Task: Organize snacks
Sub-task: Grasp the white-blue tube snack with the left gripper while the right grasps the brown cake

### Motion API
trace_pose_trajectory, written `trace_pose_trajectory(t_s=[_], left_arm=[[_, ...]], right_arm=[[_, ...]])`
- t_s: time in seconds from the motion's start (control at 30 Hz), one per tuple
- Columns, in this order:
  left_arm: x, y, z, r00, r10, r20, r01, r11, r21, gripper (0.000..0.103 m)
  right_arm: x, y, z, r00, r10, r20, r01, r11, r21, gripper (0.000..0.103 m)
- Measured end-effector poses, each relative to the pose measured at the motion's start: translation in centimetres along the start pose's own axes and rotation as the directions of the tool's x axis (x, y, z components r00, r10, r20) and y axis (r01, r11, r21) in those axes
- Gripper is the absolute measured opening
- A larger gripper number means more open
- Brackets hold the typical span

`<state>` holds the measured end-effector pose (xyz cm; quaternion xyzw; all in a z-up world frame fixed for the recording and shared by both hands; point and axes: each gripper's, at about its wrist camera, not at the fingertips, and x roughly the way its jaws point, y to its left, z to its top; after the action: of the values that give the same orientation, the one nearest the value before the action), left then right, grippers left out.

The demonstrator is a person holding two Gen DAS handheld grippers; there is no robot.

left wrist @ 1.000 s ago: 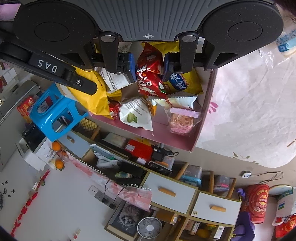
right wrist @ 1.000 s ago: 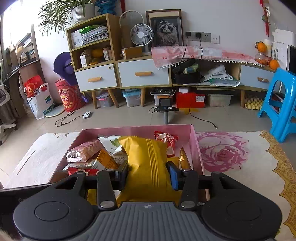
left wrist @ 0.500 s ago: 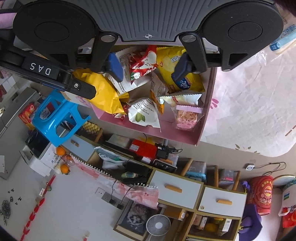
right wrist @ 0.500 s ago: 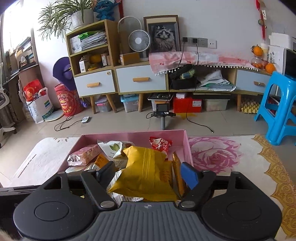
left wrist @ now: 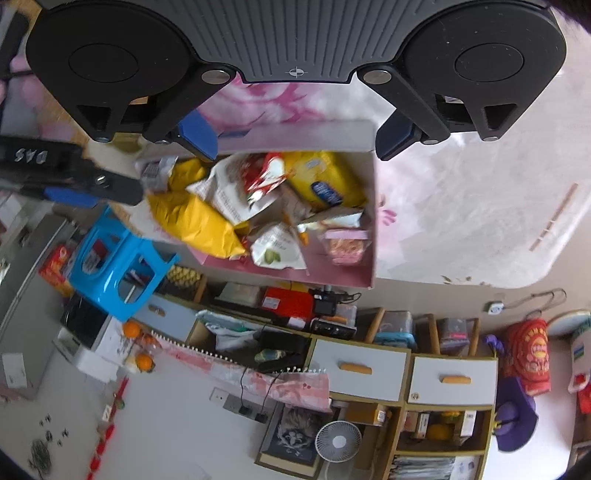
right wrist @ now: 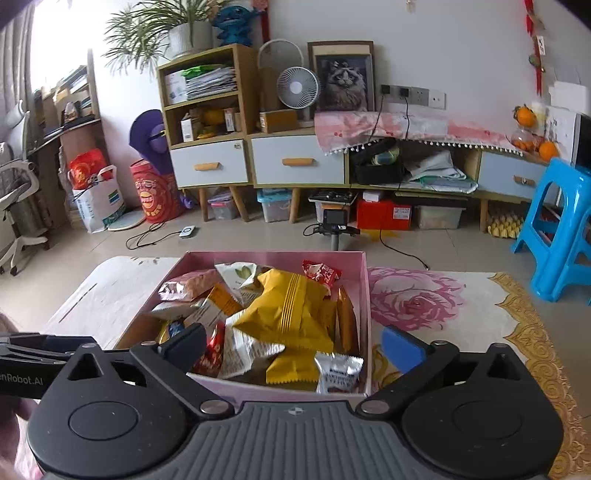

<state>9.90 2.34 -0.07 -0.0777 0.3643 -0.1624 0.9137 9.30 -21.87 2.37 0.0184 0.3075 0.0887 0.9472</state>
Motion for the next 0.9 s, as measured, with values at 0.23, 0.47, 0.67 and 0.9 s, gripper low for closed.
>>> trace_pose_trajectory(t_s=[0.23, 0.47, 0.67, 0.9], left_arm=[[-2.4, 2.4, -1.2, 0.997, 0.078, 0.018, -0.079, 0.995, 0.068, 0.1], [-2.9, 5.8, -2.8, 0.989, 0.149, 0.004, -0.149, 0.981, 0.122, 0.1], [-2.5, 7.8, -4.6, 0.984, 0.179, 0.005, -0.177, 0.966, 0.187, 0.1], [-0.9, 10.5, -6.0, 0.982, 0.184, -0.033, -0.17, 0.954, 0.247, 0.1]], right_arm=[[-0.9, -0.8, -2.2, 0.998, -0.041, -0.04, 0.038, 0.997, -0.069, 0.095], [-1.2, -2.2, -4.4, 0.995, -0.079, -0.064, 0.073, 0.993, -0.088, 0.095], [0.0, -2.2, -7.3, 0.987, -0.092, -0.134, 0.072, 0.987, -0.145, 0.095], [1.3, -2.8, -9.8, 0.986, -0.059, -0.158, 0.045, 0.995, -0.088, 0.095]])
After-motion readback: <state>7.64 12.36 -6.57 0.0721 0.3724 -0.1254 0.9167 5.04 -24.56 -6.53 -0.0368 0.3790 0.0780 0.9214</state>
